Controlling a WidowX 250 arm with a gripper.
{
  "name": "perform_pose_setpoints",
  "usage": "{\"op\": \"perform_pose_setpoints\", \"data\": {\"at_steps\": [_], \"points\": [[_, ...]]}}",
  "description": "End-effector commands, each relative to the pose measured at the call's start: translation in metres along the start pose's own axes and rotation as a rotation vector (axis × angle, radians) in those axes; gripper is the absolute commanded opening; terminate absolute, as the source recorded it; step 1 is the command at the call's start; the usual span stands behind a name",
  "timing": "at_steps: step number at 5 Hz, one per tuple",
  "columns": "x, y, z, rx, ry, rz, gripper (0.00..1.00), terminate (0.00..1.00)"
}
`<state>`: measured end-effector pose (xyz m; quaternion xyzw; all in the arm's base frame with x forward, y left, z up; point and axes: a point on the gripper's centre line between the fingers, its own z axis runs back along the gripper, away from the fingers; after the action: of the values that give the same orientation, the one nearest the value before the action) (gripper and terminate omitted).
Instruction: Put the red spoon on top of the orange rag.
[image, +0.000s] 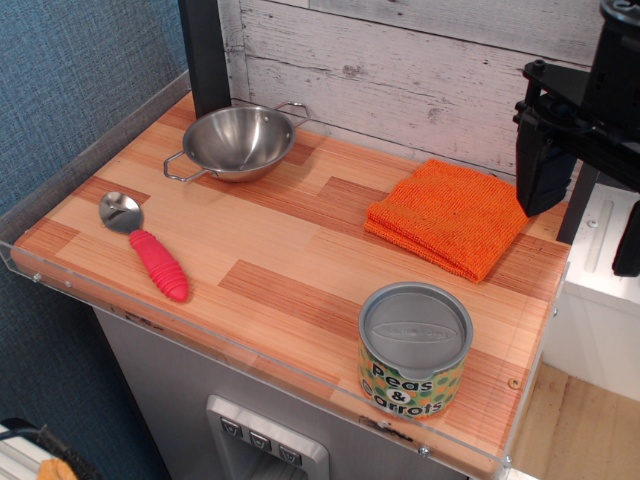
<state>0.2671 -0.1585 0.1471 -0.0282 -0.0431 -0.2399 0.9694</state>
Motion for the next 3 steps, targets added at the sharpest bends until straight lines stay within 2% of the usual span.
{"op": "perform_pose_setpoints", "data": {"at_steps": [1, 3], "points": [[0.000, 0.000, 0.000, 0.000, 0.000, 0.000, 1.00, 0.00], [-0.036, 0.049, 0.007, 0.098, -0.025, 0.352, 1.00, 0.00]]}}
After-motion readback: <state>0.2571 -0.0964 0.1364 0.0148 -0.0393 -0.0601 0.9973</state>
